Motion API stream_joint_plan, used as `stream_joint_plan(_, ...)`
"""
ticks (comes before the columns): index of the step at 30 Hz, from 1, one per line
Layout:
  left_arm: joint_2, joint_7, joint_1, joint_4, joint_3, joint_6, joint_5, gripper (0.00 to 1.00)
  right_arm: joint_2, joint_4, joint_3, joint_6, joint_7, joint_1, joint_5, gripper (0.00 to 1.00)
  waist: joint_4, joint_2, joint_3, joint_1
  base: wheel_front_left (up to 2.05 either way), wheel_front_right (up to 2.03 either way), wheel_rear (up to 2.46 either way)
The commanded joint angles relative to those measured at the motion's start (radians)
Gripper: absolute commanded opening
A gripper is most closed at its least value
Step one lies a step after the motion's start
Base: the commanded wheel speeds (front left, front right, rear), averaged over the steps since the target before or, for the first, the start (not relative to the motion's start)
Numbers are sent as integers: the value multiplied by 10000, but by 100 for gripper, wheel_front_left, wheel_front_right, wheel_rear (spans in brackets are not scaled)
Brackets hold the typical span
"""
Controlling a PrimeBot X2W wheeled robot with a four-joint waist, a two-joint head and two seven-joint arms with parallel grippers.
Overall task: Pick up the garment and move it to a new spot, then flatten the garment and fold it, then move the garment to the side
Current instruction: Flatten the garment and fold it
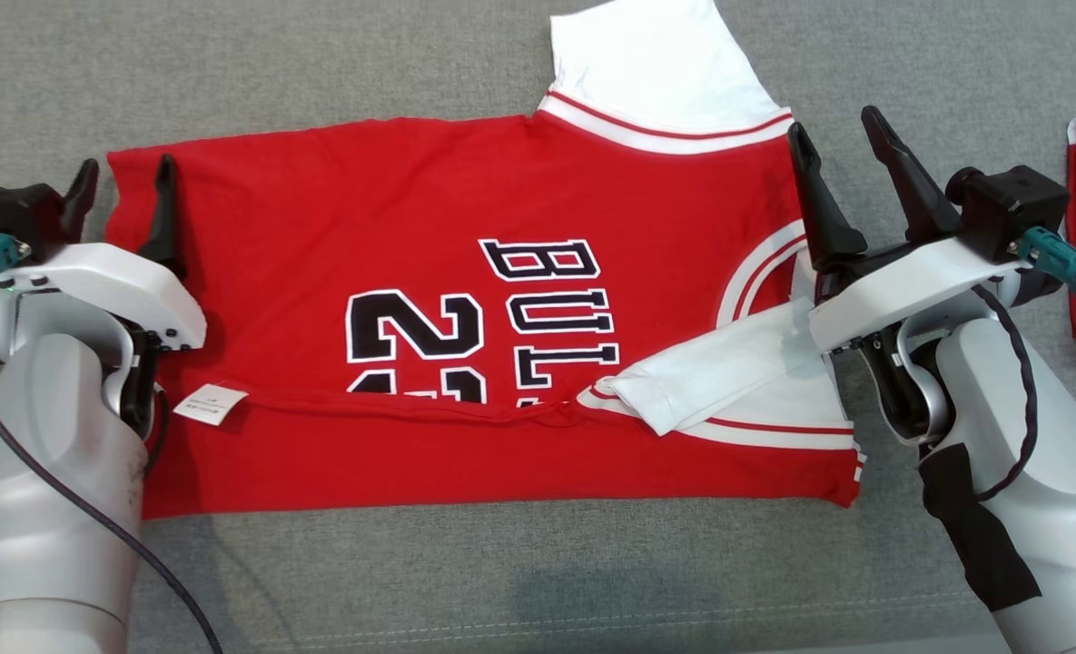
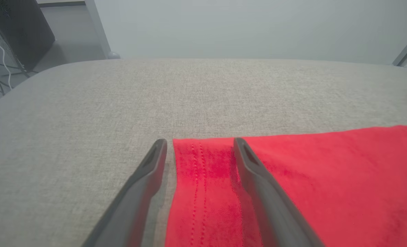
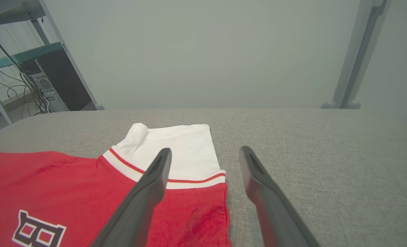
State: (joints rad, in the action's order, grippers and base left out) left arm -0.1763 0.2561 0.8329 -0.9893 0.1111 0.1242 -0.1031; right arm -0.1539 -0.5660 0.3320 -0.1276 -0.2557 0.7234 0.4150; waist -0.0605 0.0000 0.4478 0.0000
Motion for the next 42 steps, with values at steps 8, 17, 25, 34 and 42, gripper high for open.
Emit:
stream_joint_plan(8, -759, 56, 427, -81, -79, 63, -605, 100, 97, 461, 121, -31, -61, 52, 24, 100, -224, 0, 333, 0, 0, 0, 0)
stream_joint_plan(17, -964, 57, 757, -620, -601, 64, -1705, 11, 64, 748, 220, -31, -61, 322, 125, 100, -282, 0, 564, 0, 0, 0, 0)
stream_joint_plan(25, -862, 57, 740, -513, -866, 65, -2006, 0, -216, 621, 136, -31, -61, 1001, 276, 100, -77, 0, 678, 0, 0, 0, 0)
stream_joint_plan(34, -367, 57, 599, 703, -1155, 65, -2110, 0, -618, -1161, 441, -31, -52, 2717, 598, 100, 527, 0, 959, 0, 0, 0, 0)
stream_joint_plan(42, 236, 57, 347, 1867, -1744, 65, -2215, 0, -630, -3232, 1196, -31, 649, 4199, 1346, 100, 1299, 0, 1349, 0, 0, 0, 0)
